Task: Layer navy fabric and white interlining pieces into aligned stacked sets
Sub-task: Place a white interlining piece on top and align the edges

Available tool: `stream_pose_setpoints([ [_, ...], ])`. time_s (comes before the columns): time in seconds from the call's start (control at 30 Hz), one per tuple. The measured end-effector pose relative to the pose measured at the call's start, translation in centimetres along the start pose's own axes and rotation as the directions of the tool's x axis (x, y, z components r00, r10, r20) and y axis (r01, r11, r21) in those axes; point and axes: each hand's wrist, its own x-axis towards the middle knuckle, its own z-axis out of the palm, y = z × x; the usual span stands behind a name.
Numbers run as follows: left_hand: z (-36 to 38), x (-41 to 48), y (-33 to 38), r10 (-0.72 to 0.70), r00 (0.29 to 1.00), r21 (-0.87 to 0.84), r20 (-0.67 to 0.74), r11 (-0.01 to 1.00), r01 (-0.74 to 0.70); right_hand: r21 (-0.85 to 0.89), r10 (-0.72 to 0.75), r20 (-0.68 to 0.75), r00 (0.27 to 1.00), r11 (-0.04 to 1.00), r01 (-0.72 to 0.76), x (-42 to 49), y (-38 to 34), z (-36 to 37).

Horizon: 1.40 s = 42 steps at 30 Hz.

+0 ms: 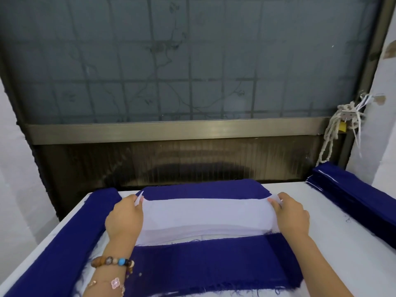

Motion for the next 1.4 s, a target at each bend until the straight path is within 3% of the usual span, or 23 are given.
stream_pose_setpoints([
  [0.13,-0.7,-2.5,-1.6,-0.043,0.995,-0.035,0.085,0.998,0.046,-0.041,-0.002,0.08,0.997,0.999,0.006,-2.2,1.0,-1.1],
  [0.27,-0.5,-5.4,-3.5,-0.057,0.996,-0.047,0.064,0.997,0.06,-0.021,-0.001,0.118,0.993,1.0,0.003,-4.3,2.2,-1.5],
  [0.4,0.1,-7.7,-4.8,-0.05,0.995,-0.068,0.087,0.996,0.056,0.148,0.06,0.117,0.991,0.986,-0.077,-6.3,3.7,-1.2],
  [0.57,0.3,-9.0,-5.6,0.037,0.998,-0.052,0.057,0.998,-0.034,0.223,0.076,0.081,0.994,0.97,-0.092,-7.2,4.3,-1.2],
  [0.77,-0.3,-9.2,-5.8,-0.085,0.996,-0.098,0.006,0.992,0.086,0.142,0.064,0.085,0.994,0.987,-0.076,-7.3,4.2,-1.1],
  [1.0,-0.7,-9.1,-5.8,-0.145,0.988,-0.294,0.043,0.944,0.151,0.245,0.096,0.052,0.994,0.964,-0.106,-7.3,4.5,-1.3],
  [1.23,-0.7,-9.0,-5.9,-0.175,0.977,-0.176,0.122,0.965,0.195,0.137,0.098,0.071,0.993,0.985,-0.107,-7.8,4.2,-1.6],
  [1.4,-1.2,-9.6,-5.7,-0.114,0.988,-0.123,0.107,0.984,0.127,0.139,0.076,0.046,0.996,0.987,-0.082,-7.9,4.4,-1.4],
])
